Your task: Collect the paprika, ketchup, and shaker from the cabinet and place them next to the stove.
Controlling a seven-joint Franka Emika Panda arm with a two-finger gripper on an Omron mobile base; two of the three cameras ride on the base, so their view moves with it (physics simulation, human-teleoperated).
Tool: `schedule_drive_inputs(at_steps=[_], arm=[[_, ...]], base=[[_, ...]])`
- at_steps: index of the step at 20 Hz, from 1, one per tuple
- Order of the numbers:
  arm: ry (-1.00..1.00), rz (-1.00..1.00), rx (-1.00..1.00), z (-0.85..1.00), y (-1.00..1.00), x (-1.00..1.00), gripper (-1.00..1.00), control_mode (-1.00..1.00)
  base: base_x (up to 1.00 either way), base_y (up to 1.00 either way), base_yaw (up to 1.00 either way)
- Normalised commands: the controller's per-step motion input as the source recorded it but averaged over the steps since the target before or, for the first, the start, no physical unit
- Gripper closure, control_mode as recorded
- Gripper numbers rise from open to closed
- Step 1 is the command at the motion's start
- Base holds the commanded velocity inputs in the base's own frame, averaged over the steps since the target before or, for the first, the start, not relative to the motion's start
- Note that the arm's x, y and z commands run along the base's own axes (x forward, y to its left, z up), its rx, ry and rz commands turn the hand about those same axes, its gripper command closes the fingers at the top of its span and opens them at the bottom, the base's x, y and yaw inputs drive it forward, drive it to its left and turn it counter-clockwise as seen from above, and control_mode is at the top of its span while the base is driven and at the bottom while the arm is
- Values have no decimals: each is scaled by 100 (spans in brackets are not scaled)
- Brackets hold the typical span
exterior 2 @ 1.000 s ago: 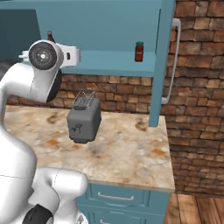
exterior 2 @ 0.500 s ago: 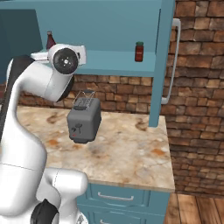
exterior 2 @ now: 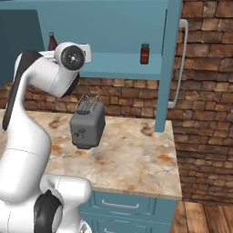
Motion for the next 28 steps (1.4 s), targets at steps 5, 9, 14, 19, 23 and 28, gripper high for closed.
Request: schedule_drive_inputs(at_steps=[5, 9, 14, 19, 23, 28], arm=[[1, 5, -2, 0, 20, 44, -100, -100], [0, 11, 0, 0, 5, 38, -100, -100], [0, 17, 0, 0, 0, 32, -100, -100], [0, 17, 0, 0, 0, 20, -100, -100], [0, 14, 0, 0, 2, 16, -100, -100], [0, 10, 0, 0, 7, 19, -100, -100]], base=[[0, 0, 0], [0, 0, 0], [0, 0, 0], [0, 0, 0], [0, 0, 0], [0, 0, 0]])
